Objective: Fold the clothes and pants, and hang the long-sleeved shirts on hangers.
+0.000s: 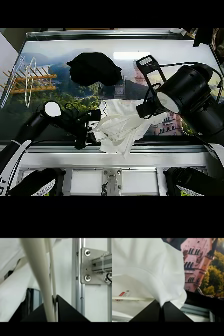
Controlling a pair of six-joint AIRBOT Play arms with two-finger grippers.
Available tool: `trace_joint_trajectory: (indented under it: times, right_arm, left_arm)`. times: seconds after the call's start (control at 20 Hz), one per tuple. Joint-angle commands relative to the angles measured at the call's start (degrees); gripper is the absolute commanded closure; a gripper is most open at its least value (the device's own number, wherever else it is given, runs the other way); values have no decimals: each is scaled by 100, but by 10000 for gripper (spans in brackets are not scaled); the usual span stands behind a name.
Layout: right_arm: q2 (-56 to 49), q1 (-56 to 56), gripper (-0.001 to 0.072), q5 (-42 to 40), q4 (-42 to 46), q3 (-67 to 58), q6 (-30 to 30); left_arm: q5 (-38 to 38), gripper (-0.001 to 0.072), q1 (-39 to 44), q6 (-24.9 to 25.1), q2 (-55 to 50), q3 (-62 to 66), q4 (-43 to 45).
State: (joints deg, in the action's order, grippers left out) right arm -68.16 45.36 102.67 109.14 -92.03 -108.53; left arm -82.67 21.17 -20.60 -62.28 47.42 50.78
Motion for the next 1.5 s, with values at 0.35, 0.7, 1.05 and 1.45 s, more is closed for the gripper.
trace_joint_trajectory:
  times: [0.35, 0.7, 1.05, 1.45]
  right_arm:
    - [4, 284, 698, -87, -638, -236, -37]
    - [-79, 284, 698, -1121, -1644, -365, 74]
    - [-271, 428, 698, -1499, -2059, -369, 254]
    - [-306, 492, 698, -1585, -2205, -369, 402]
  left_arm:
    - [-254, 697, 267, 146, -1073, 1012, -289]
    - [-258, 696, 264, 225, -1130, 1008, -289]
    - [-264, 695, 264, 223, -1130, 1008, -289]
    - [-262, 695, 264, 223, -1130, 1008, -286]
